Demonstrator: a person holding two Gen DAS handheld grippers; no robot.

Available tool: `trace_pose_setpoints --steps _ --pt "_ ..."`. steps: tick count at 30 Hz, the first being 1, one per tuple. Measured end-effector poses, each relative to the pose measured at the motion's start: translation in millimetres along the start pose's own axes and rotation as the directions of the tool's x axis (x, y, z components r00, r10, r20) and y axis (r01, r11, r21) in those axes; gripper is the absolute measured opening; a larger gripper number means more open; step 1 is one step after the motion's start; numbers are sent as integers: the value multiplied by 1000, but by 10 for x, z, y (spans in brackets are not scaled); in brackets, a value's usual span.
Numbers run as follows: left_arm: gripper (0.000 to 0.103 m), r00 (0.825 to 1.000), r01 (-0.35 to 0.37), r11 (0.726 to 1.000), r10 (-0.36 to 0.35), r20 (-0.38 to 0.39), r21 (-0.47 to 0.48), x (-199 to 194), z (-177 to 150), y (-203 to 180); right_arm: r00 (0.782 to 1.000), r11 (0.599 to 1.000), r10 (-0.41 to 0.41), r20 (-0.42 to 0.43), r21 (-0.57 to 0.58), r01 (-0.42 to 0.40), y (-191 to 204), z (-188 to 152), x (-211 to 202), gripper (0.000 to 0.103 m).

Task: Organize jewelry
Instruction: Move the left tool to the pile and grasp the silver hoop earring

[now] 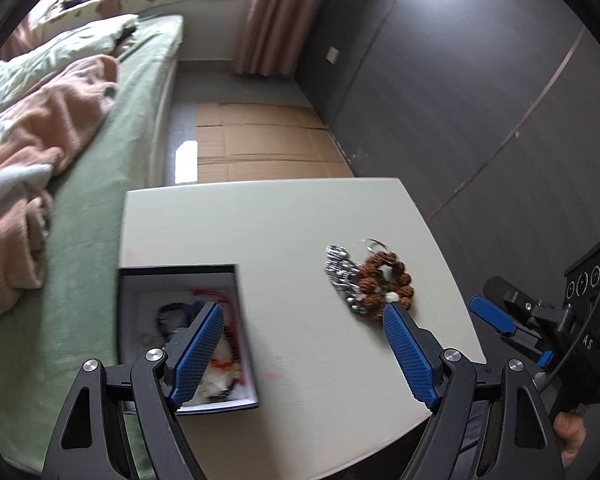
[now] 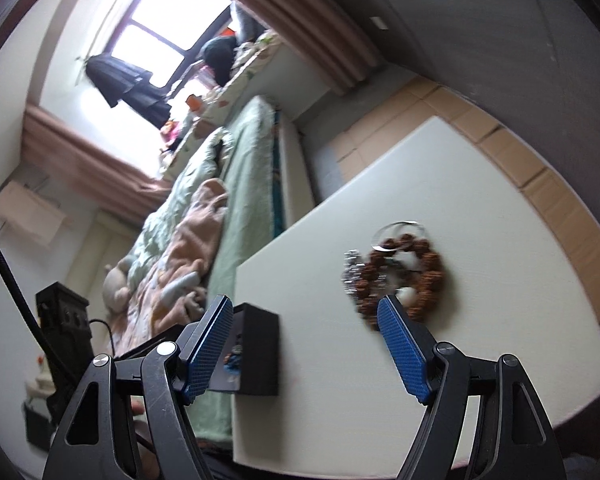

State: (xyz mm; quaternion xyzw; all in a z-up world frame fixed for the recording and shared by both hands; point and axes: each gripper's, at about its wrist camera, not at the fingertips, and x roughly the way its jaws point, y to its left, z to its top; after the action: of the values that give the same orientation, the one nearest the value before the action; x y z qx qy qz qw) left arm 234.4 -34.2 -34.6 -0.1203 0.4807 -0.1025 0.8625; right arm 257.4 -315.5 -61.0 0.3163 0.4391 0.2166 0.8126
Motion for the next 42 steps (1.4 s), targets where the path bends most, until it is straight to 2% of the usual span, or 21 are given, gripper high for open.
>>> trace_pose_setpoints --steps 6,8,11,17,25,34,42 --pt "82 1000 14 998 -12 -29 56 218 71 -308 999 993 -49 19 110 47 -334 48 -144 75" --pt "79 999 17 997 -14 -40 78 274 140 -408 998 988 -63 16 143 60 -432 67 -184 75" --pt "77 998 27 996 -23 -50 87 344 221 -508 998 983 -56 15 177 53 -544 90 -218 75" --pt "77 996 -22 985 36 -78 172 609 377 -792 999 969 -44 13 242 40 -768 107 -271 75" --pt "77 982 -48 970 90 -169 237 1198 562 -1142 998 949 -66 18 309 58 -1101 169 -331 75" --pt "77 960 -82 959 149 -237 270 1718 542 -1245 996 929 -93 -1 359 87 -1279 184 -336 75" --pt "77 944 -142 936 226 -240 323 1976 522 -1307 995 894 -100 -10 437 94 -1467 185 -310 75"
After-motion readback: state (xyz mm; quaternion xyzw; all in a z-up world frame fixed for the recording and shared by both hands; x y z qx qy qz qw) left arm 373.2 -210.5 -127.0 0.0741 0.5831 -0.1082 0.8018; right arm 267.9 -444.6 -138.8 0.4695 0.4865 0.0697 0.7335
